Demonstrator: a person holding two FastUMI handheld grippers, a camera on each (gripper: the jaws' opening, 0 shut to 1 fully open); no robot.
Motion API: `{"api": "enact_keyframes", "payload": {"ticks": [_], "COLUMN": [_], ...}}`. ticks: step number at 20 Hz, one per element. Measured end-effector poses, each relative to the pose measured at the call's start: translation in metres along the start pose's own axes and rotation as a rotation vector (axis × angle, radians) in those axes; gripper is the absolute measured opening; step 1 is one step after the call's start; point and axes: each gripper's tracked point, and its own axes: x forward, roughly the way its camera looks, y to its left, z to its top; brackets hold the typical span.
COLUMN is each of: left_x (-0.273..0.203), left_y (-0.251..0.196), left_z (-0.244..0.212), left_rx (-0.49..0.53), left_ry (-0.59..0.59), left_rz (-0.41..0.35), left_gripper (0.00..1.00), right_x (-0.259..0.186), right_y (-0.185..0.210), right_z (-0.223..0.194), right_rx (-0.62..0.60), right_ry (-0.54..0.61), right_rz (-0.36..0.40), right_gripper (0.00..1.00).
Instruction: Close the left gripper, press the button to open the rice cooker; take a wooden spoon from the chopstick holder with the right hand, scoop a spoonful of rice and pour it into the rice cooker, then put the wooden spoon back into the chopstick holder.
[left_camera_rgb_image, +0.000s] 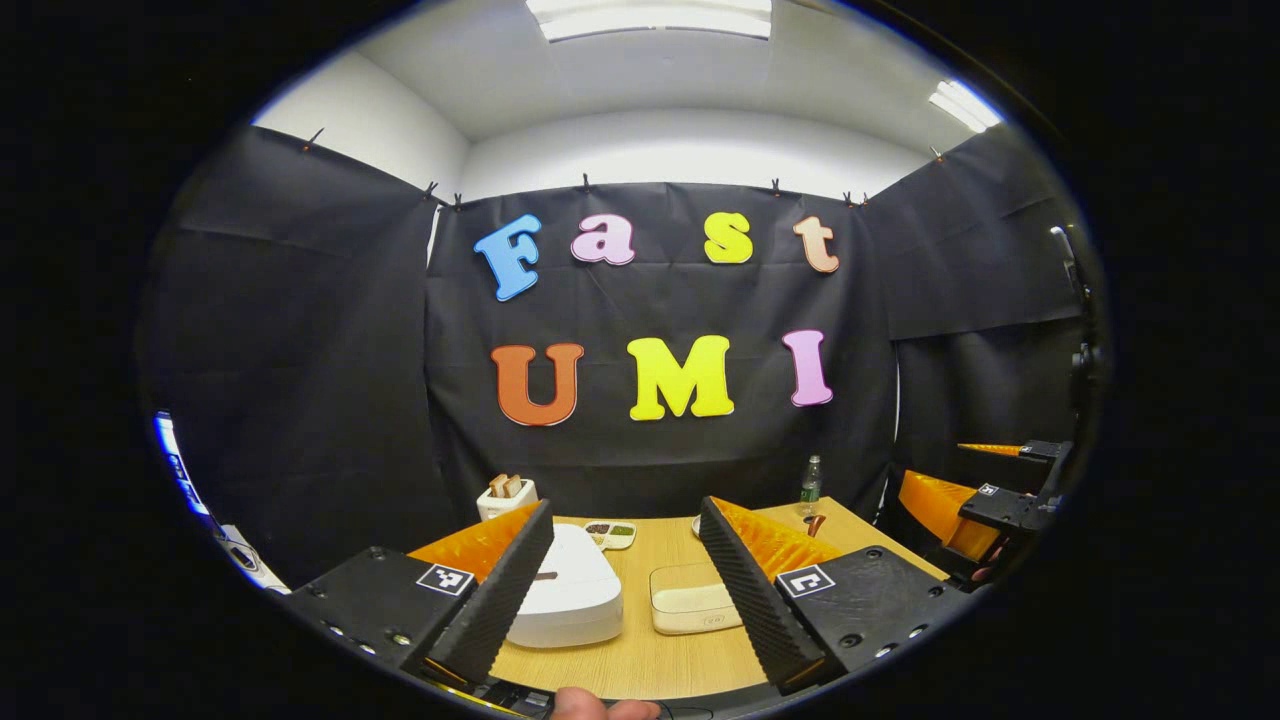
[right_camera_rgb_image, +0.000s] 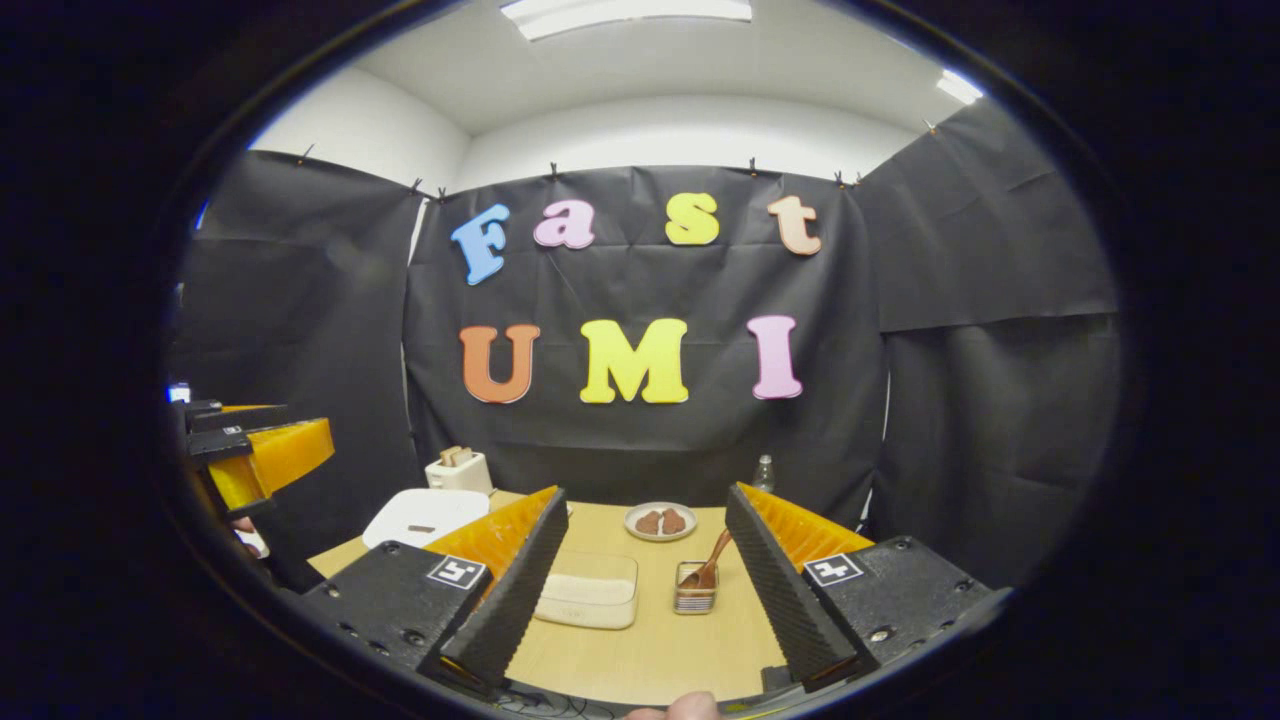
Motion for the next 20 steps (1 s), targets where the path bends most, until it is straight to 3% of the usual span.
{"api": "enact_keyframes", "payload": {"ticks": [20], "left_x": [0.018], "left_y": [0.013], "left_z": [0.003], "left_rx": [0.014], "left_ry": [-0.035], "left_rz": [0.032], "left_gripper": [0.96], "right_x": [0.003], "right_y": [0.005], "right_z": [-0.002], "right_rx": [0.014], "right_ry": [0.003], "right_rz": [-0.034], "right_gripper": [0.97]}}
